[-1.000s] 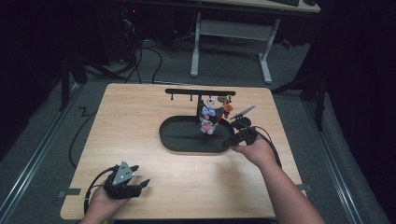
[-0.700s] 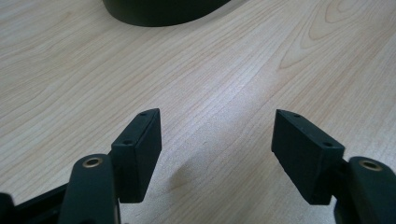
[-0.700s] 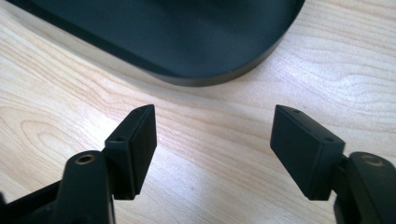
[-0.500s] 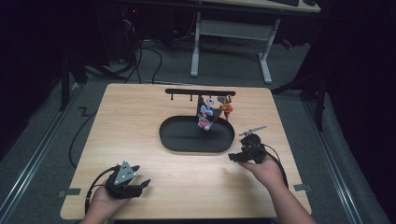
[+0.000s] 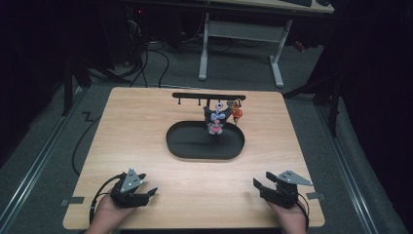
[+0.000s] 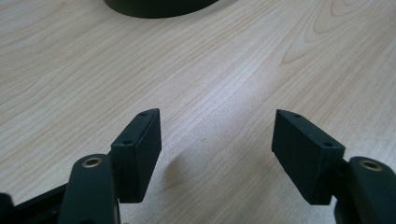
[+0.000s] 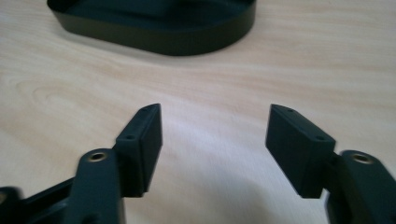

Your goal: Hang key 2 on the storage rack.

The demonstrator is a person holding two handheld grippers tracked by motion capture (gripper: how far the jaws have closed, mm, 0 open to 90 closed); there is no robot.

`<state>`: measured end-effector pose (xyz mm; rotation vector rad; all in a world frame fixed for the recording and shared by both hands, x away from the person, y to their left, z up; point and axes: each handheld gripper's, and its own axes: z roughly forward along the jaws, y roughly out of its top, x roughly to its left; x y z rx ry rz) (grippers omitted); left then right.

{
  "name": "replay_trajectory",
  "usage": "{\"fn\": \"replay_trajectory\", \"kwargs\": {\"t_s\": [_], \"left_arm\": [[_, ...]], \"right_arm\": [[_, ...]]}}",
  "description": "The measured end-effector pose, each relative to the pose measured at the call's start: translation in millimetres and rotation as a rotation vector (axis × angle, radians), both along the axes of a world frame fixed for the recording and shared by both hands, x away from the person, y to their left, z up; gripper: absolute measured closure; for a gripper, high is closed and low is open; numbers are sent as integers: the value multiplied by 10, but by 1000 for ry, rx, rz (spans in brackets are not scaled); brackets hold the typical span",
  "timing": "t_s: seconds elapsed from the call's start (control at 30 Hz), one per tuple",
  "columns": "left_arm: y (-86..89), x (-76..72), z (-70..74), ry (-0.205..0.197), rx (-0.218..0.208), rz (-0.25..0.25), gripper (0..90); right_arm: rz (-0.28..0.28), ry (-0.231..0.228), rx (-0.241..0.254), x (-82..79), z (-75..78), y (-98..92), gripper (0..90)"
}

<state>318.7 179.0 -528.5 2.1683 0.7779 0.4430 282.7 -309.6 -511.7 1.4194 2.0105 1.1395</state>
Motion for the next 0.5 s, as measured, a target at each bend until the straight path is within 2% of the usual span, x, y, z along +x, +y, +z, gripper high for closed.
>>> {"fn": "replay_trajectory", "kwargs": {"t_s": [0.03, 0.1, 0.2, 0.33, 0.5], "left_arm": [[-8, 4, -1, -3, -2, 2, 334], [-31, 12, -4, -2, 7, -2, 334], [-60, 14, -7, 0, 13, 2, 332], [-88, 6, 6, -9, 10, -8, 331], [-105, 37, -7, -4, 9, -24, 329]], "right_arm": [[-14, -10, 25, -35, 66, -62, 275], [-32, -68, 23, -96, 69, -149, 303], [-49, -33, 27, -76, -29, -212, 288], [-44, -57, -3, -37, -54, -174, 280], [-41, -62, -12, -79, -46, -146, 281]]}}
